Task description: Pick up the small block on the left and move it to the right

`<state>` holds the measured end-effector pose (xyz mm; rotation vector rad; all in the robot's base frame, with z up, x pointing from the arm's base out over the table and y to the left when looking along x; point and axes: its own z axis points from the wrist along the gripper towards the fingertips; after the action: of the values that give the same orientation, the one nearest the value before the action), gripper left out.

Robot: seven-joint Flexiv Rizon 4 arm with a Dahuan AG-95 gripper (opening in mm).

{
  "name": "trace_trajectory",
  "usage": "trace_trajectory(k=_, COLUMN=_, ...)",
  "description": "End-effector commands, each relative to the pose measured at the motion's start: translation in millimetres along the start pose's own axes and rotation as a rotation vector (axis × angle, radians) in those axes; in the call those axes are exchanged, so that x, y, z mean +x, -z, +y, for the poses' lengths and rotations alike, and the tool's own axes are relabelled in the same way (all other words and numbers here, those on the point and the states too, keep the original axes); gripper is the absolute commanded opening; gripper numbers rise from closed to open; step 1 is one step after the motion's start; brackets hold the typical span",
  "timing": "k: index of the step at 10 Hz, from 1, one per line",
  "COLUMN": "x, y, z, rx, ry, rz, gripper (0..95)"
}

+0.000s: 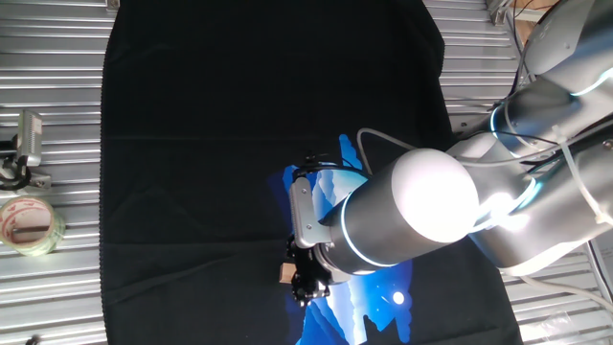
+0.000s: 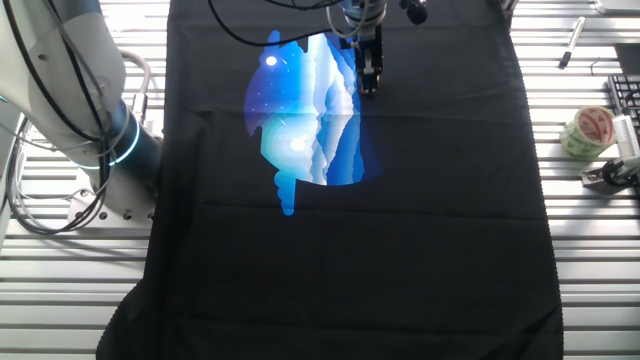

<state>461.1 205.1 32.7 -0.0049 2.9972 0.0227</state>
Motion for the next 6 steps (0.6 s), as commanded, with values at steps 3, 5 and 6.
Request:
trace_trajectory(k=3, x=-5.8, y=21.1, z=1.4, rx=-0.006, ry=-0.016, rz=0.024, gripper=57.0)
trace_trajectory(k=5, x=-8.3, y=32.2, z=2.6, rx=-0.01, ry=-0.022, rz=0.035, gripper=57.0)
trace_trajectory(k=6, x=-9.1, y=37.0, z=3.0, rx=-0.008, ry=-0.022, rz=0.04, gripper=57.0)
